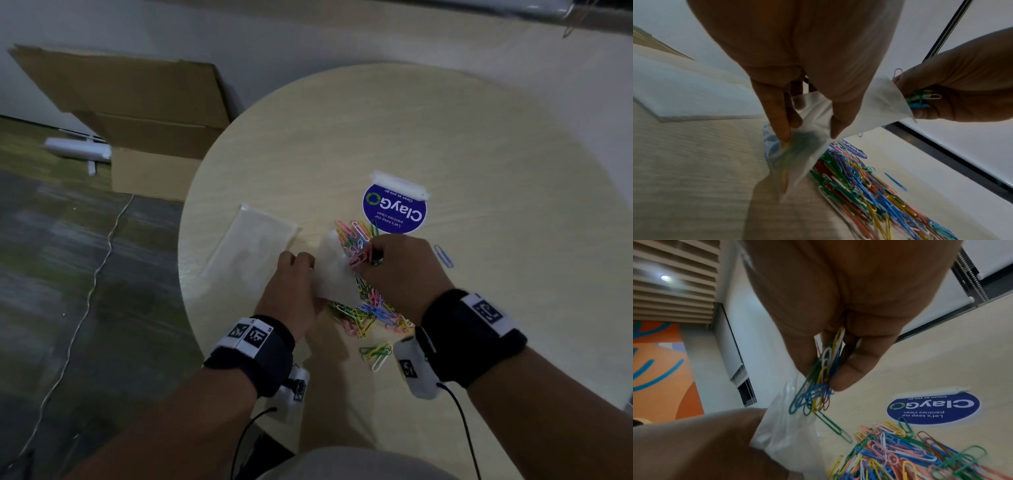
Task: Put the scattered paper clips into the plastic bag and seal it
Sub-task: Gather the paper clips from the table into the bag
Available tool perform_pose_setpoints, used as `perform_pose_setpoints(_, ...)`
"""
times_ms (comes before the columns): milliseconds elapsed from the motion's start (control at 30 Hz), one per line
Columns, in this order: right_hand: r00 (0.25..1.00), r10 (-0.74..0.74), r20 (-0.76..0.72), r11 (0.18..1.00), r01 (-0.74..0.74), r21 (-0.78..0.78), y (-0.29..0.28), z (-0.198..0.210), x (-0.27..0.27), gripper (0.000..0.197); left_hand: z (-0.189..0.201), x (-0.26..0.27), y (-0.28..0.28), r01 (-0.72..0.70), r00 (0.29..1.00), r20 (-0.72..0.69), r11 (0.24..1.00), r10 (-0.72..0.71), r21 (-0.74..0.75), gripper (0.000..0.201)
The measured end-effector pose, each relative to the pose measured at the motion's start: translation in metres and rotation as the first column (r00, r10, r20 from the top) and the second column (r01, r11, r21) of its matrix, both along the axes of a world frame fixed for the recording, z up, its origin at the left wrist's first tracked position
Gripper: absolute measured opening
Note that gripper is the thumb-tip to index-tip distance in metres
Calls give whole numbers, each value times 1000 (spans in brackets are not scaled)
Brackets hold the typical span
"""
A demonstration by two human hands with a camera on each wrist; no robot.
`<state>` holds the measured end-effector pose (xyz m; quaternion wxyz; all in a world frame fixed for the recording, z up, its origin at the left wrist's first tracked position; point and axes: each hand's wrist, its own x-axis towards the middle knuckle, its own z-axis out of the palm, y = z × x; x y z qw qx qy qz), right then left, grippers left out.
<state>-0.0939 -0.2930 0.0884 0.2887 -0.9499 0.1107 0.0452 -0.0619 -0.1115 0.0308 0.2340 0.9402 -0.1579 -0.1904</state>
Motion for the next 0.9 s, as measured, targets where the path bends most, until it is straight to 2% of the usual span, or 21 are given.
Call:
perform_pose_setpoints(200, 997, 73, 27, 988, -76, 137, 9, 10, 0, 3, -9, 1, -1, -29, 1000, -1, 998, 29, -57, 49)
perform_pose_setpoints(367, 990, -12, 138, 983, -14, 181, 12, 13, -1, 5, -15, 0, -1, -70, 997, -28, 993, 67, -95, 43)
perform_pose_setpoints(467, 999, 39, 36, 974, -46, 224, 13, 7, 1, 20, -12, 0, -2, -56, 998, -32, 994, 54, -90, 45)
perform_pose_setpoints(533, 999, 49, -22, 951, -39, 306, 12, 4, 3, 30, -11, -1, -3, -38, 999, -27, 993, 35, -113, 45)
perform_pose_setpoints(667, 998, 28, -56, 879, 2, 476, 7, 4, 4, 24, -13, -2, -3, -60, 998, -23, 986, 58, -153, 46)
perform_pose_setpoints(800, 999, 31, -30, 892, -14, 452, 8, 1, 4, 22, -11, -2, -6, -75, 997, -28, 988, 72, -138, 44)
perform_pose_setpoints(900, 997, 3, 72, 914, -32, 405, 15, -1, 3, 19, -10, -2, -7, -106, 994, -48, 976, 99, -189, 42)
